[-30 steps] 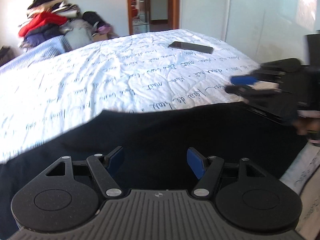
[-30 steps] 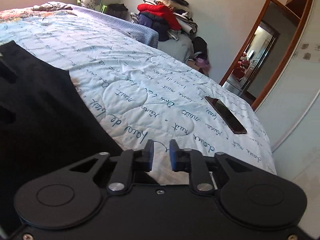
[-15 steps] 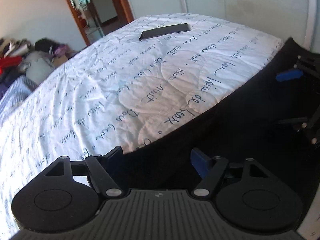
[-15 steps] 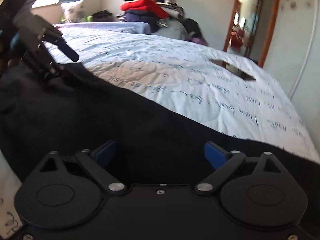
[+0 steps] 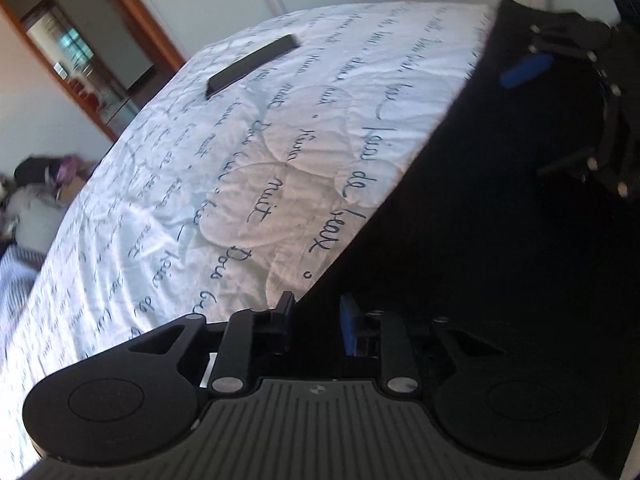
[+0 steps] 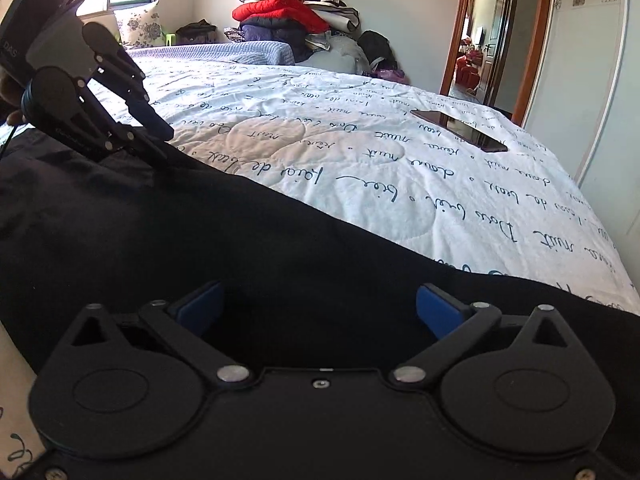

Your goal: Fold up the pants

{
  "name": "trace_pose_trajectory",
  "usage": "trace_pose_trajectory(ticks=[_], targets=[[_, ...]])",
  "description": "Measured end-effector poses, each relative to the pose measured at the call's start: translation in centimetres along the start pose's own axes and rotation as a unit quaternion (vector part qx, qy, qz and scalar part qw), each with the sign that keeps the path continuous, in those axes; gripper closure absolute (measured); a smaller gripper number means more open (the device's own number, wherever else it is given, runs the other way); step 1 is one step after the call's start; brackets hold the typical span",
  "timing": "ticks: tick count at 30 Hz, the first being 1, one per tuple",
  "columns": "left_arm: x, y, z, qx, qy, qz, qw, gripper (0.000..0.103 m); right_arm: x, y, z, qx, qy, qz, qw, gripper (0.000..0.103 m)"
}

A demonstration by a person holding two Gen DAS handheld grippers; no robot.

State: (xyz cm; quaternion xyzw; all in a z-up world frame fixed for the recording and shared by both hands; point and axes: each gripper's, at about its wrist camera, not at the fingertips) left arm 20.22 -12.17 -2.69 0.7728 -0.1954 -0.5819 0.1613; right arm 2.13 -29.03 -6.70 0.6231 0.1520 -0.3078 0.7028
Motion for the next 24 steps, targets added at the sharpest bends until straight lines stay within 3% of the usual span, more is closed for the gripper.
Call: trace_pose_trajectory(ticks=[3, 6, 9, 12, 14, 15, 17, 20, 22, 24], targets=[[0.4, 0.1, 0.5, 0.037, -0.002, -0.008, 0.9993, 0.097, 0.0, 0.0, 0.0, 0.001, 0.001, 0.0, 1.0, 0.0], [0.8, 0.0, 0.5, 0.035, -0.007, -0.017, 0.9992, 0.103, 0.0, 0.0, 0.0, 0.001, 0.001, 0.0, 1.0, 0.0], [0.7, -0.1, 0.8, 0.039, 0.013, -0.013, 0.9991, 0.102, 0.0, 0.0, 0.0, 0.001, 0.001, 0.0, 1.0, 0.0], [0.5, 0.0, -0.7, -0.012, 0.042, 0.005, 0.999, 0.1, 0.0, 0.0, 0.0, 0.0, 0.0, 0.0, 1.0, 0.0], [1.0, -0.2, -1.7, -0.03, 0.075, -0.009, 0.9967, 0.101, 0.0, 0.0, 0.0, 0.0, 0.0, 0.001, 1.0, 0.0], [1.2, -0.3, -2.1, -0.036, 0.075, -0.015, 0.9965, 0.101, 0.0, 0.0, 0.0, 0.0, 0.0, 0.001, 1.0, 0.0], [0.7, -0.5, -2.1, -0.038, 0.065, -0.005, 0.9971, 0.092, 0.0, 0.0, 0.0, 0.0, 0.0, 0.001, 1.0, 0.0], [-1.3, -0.6, -1.9, -0.038, 0.09, 0.031, 0.9948, 0.085, 0.0, 0.0, 0.0, 0.001, 0.0, 0.0, 1.0, 0.0], [-3.0, -1.0, -2.6, -0.078, 0.042, 0.051, 0.9947, 0.077, 0.0, 0.0, 0.0, 0.001, 0.0, 0.0, 1.0, 0.0], [-3.7, -1.3, -3.1, -0.118, -0.022, 0.042, 0.9919, 0.077, 0.0, 0.0, 0.0, 0.0, 0.0, 0.0, 1.0, 0.0]])
Point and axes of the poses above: each gripper's, at about its wrist camera, not at the fingertips, and x roughly the way its jaws point, z to its right, y to its top, and after that the axes turned 9 degrees about -y, right-handed
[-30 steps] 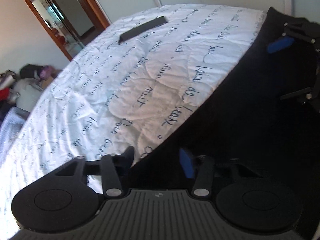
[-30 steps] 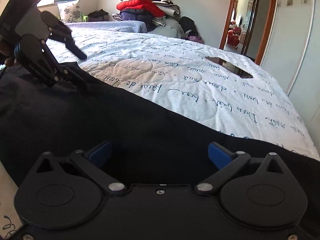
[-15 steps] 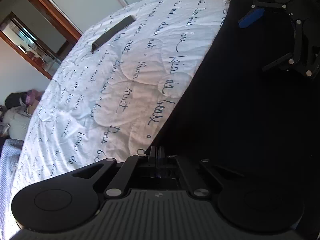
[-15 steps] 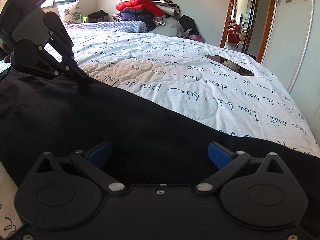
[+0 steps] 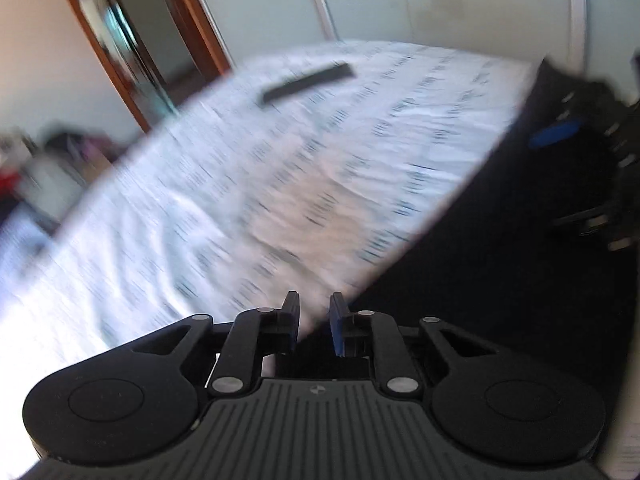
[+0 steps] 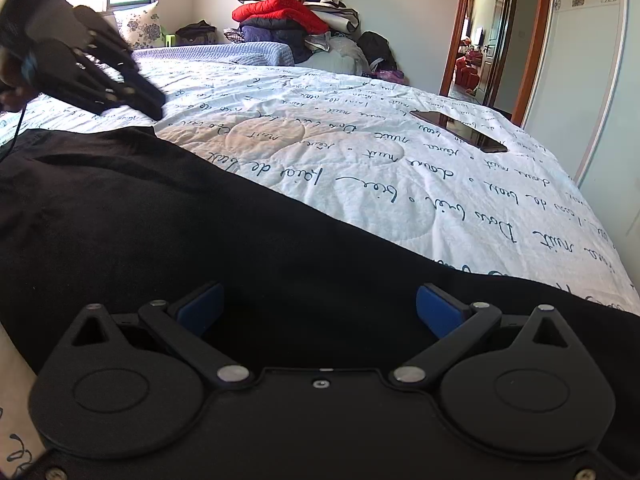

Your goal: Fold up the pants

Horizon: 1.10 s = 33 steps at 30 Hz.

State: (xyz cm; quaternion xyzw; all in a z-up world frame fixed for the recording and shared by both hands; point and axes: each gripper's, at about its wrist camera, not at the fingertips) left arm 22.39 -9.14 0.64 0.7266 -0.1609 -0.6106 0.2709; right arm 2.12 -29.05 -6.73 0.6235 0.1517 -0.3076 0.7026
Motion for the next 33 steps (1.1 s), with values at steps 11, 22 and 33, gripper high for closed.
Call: trace_pose_trajectory(ticks=[11, 22, 33], targets=[[3.3, -2.6, -3.8, -0.163, 0.022, 0.009, 0.9864, 0.082, 0.0, 0.0, 0.0, 0.0, -0.001, 0.001, 1.0, 0.0], [3.8, -2.7, 1.2, -0.118, 0.087, -0.011, 0.989, 0.04, 0.0, 0.0, 0.0, 0.0, -0.001, 0.001, 1.0, 0.0], [6.3, 3.5, 10.2, -0.23, -0.057, 0.053, 0.97, 0.029, -2.4, -0.2, 2.6, 0.055, -0.087, -0.003, 0.995, 0.0]])
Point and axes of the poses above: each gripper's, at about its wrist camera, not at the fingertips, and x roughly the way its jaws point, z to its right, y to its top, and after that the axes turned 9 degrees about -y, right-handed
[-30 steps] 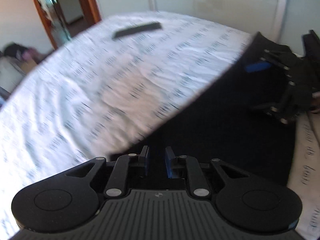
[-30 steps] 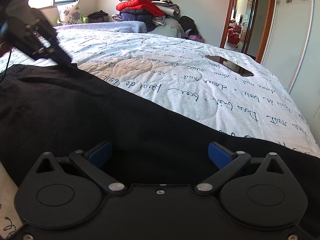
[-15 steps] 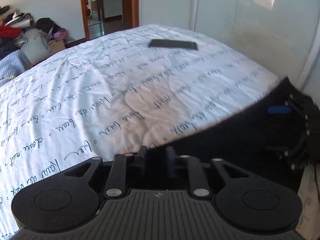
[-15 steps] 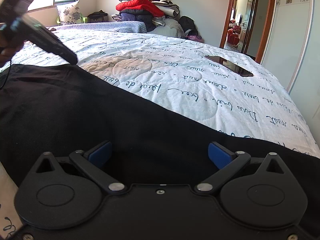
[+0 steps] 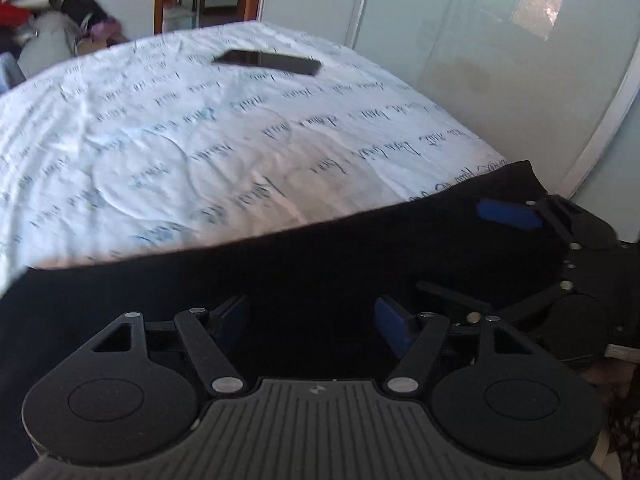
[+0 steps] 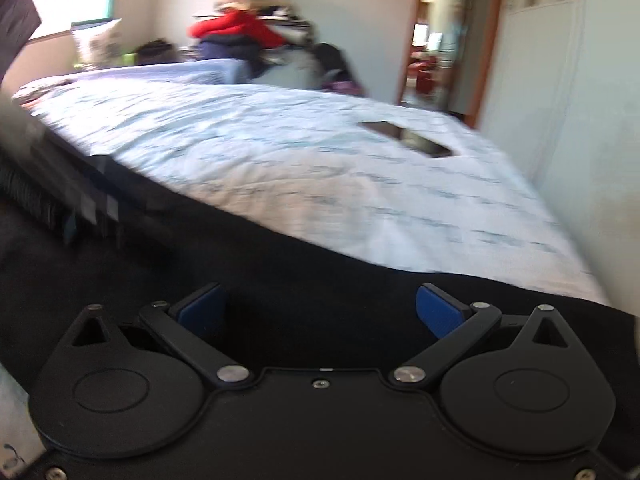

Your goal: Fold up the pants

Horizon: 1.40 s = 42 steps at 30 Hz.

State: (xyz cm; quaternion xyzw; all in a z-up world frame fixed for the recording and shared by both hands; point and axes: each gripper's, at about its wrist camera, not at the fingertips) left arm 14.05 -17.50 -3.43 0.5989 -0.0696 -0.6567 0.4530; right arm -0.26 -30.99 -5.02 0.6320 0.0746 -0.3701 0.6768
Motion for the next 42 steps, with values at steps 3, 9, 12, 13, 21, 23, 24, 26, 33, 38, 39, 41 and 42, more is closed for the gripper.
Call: trace_pose_trajectory(ticks=[3, 9, 12, 13, 21, 23, 24, 26, 33, 38, 39, 41, 42], targets=[[1.9, 0.0, 0.6, 0.014, 0.051, 0.014, 0.9985, 0.022, -0.2, -0.4, 2.7, 0.044, -0.039, -0.049, 0.997, 0.0], [0.7, 1.2, 3.4, 0.019, 0.031, 0.049, 0.9981, 0.022, -1.7, -1.0, 7.8, 0.068, -0.033, -0.017, 0.997, 0.0], [2.4, 1.3, 5.1, 0.036, 0.012, 0.031, 0.9988, 0.021, 0.9, -0.2, 8.8, 0.054, -0.056, -0.067, 0.995, 0.001], [3.7, 1.4, 5.2, 0.036, 0.026, 0.021, 0.9988, 0.02, 2.3, -0.1, 9.0, 0.044, -0.057, -0.08, 0.994, 0.001], [4.3, 2.1, 6.5, 0.006, 0.058, 0.053, 0.9969, 0.014, 1.2, 0.3, 10.8, 0.062, -0.062, -0.061, 0.994, 0.0], [4.0, 1.5, 7.7, 0.013, 0.043, 0.054, 0.9975, 0.013, 0.2, -0.5, 11.6, 0.059, -0.048, -0.077, 0.994, 0.0], [4.3, 1.4, 8.2, 0.013, 0.042, 0.049, 0.9978, 0.012, 0.4, -1.0, 11.9, 0.056, -0.047, -0.092, 0.993, 0.0], [5.8, 1.3, 9.0, 0.012, 0.048, 0.037, 0.9981, 0.011, 2.2, -1.8, 12.8, 0.058, -0.049, -0.115, 0.99, 0.0], [8.1, 2.8, 10.4, -0.005, 0.115, 0.03, 0.9929, 0.002, 3.3, -0.4, 16.3, 0.123, -0.032, -0.103, 0.987, 0.0], [7.9, 2.3, 10.5, -0.025, 0.096, 0.036, 0.9944, 0.0, 3.1, -0.9, 16.6, 0.072, -0.038, -0.11, 0.991, 0.0], [8.5, 2.3, 10.6, -0.024, 0.105, 0.032, 0.9937, 0.0, 4.1, -1.2, 16.8, 0.065, -0.042, -0.12, 0.99, 0.0], [9.1, 2.1, 11.4, 0.001, 0.13, 0.049, 0.9902, 0.0, 4.6, -1.6, 18.5, 0.11, -0.034, -0.121, 0.986, 0.001], [9.2, 2.1, 11.9, 0.016, 0.139, 0.05, 0.9889, 0.0, 4.0, -1.4, 19.0, 0.128, -0.054, -0.118, 0.983, 0.001]])
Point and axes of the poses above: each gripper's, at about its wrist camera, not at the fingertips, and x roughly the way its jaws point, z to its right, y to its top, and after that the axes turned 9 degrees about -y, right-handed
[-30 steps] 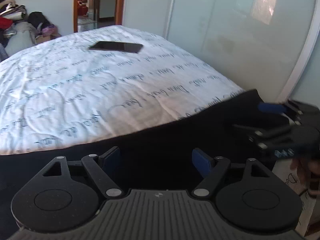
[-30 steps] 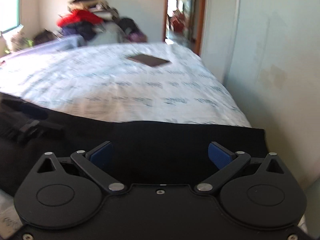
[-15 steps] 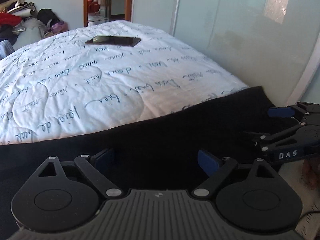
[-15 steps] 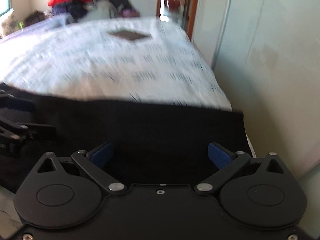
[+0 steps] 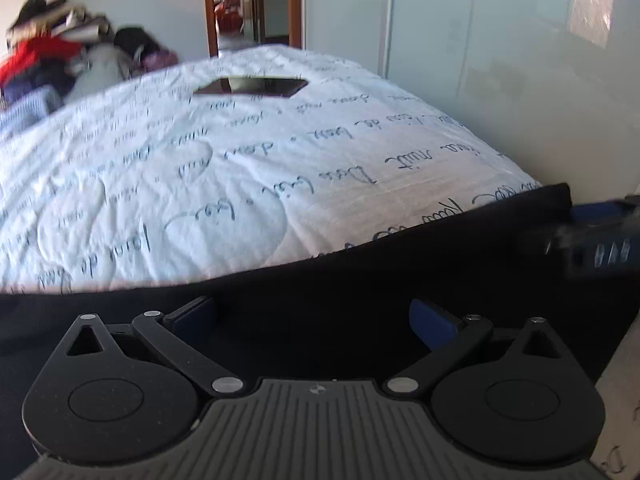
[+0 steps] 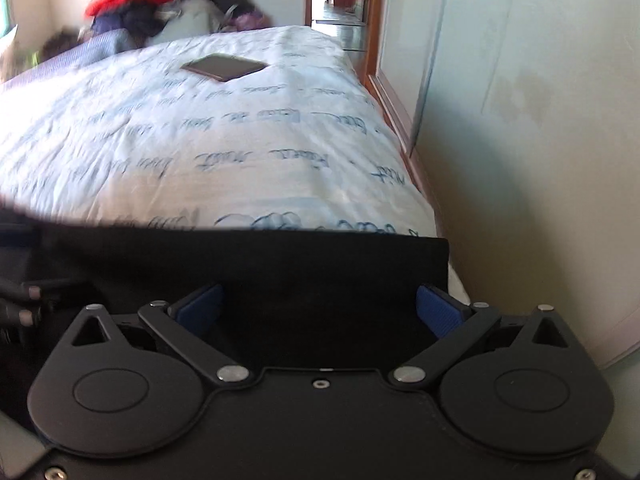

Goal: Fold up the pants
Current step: 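Smooth the folded trousers flat with both tools open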

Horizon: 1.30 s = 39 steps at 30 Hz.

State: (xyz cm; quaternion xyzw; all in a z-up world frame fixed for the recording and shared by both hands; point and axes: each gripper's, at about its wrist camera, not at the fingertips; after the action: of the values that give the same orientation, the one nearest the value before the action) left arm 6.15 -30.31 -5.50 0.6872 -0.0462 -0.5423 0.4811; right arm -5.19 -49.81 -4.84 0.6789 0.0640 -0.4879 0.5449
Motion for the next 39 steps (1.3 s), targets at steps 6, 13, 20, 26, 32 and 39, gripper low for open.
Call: trace_pose_trajectory(ticks=[6, 13, 20, 26, 32, 39], targets=[[-3.0, -0.8, 0.7, -0.012, -0.014, 0.008, 0.9998, 0.001, -6.1, -3.0, -0.1, -0.007, 0.006, 0.052, 0.999, 0.001], [-3.4, -3.2, 3.0, 0.024, -0.014, 0.001, 0.9996, 0.001, -5.7, -5.9, -1.3, -0.055, 0.025, 0.023, 0.998, 0.0], [-4.5, -2.6, 3.4, 0.018, -0.002, 0.014, 0.9997, 0.001, -8.6, -8.1, 4.9, 0.164, 0.021, 0.038, 0.985, 0.001], [-3.9, -3.6, 3.9, 0.022, 0.003, 0.007, 0.9997, 0.002, -7.9, -10.4, 6.8, 0.276, 0.076, 0.017, 0.958, 0.001], [-4.3, -2.1, 3.5, 0.01, 0.009, 0.032, 0.9994, 0.001, -6.2, -9.5, 6.5, 0.304, 0.078, 0.032, 0.949, 0.001], [-2.5, -2.9, 4.0, -0.003, 0.002, -0.002, 1.0, 0.002, -6.4, -9.9, 6.1, 0.321, 0.08, 0.056, 0.942, 0.003]])
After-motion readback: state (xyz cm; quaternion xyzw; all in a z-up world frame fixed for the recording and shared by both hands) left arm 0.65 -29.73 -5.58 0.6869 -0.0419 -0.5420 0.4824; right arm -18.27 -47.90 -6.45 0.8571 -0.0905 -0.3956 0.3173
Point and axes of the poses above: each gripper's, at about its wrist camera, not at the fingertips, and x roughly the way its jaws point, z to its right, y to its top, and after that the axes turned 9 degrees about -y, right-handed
